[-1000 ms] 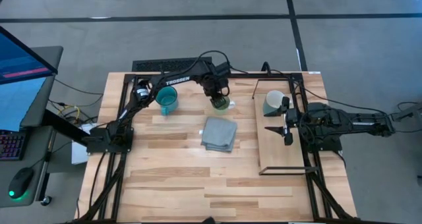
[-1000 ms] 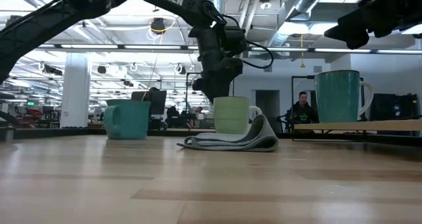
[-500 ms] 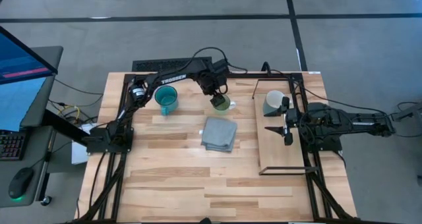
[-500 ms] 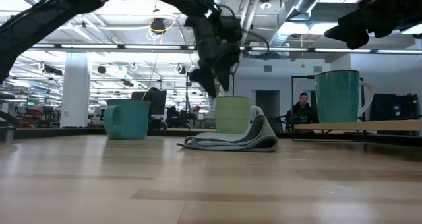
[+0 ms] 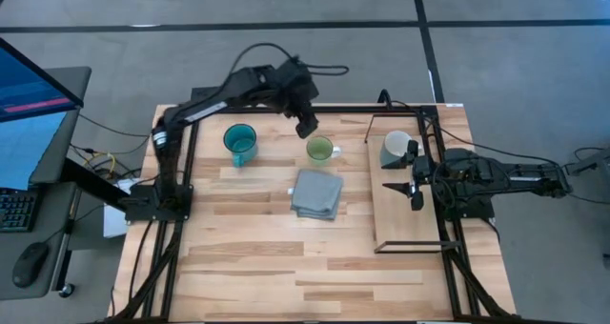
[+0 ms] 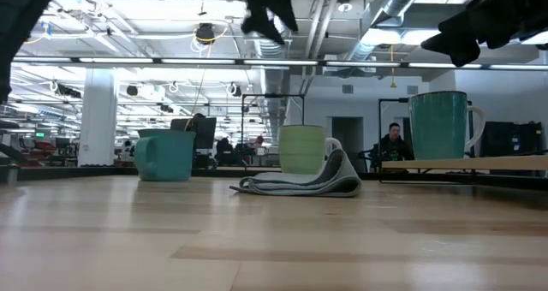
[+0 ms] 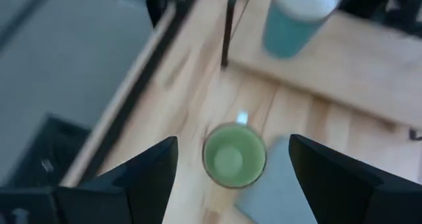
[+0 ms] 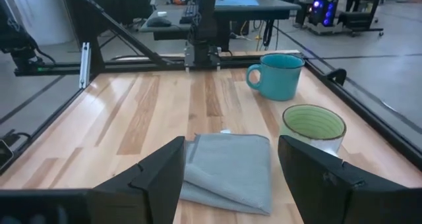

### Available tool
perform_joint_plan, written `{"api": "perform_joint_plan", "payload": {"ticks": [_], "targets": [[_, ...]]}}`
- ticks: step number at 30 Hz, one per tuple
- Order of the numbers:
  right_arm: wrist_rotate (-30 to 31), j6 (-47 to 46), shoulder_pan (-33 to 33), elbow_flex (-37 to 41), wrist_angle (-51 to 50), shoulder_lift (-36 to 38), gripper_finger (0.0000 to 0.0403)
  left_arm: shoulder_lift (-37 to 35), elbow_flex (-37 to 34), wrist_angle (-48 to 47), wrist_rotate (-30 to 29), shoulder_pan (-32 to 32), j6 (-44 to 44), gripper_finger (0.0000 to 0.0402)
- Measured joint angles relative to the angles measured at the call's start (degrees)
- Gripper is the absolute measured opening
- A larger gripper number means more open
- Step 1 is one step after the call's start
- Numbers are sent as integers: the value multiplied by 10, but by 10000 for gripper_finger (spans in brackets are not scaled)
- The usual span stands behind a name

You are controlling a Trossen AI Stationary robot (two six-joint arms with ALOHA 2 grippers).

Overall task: Stack small to large cups/mugs on shelf
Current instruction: Put the green mug on the shelf

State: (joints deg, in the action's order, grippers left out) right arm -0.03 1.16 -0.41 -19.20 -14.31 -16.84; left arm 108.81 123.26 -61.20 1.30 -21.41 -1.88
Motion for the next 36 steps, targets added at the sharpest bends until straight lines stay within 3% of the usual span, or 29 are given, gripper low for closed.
{"api": "perform_joint_plan", "payload": {"ticks": [15,18,21,26,36], "targets": [[0,-8,0,0,15,1,265,-151,-1,40,-130,110,64,281],[0,-7,0,0,15,1,265,-189,-33,55,-159,130,62,281],[0,-3,0,0,15,1,265,-241,-113,99,-173,148,59,281],[1,4,0,0,15,1,265,-366,-314,236,-184,160,51,281],[1,8,0,0,15,1,265,-620,-721,498,-131,160,45,281]]}}
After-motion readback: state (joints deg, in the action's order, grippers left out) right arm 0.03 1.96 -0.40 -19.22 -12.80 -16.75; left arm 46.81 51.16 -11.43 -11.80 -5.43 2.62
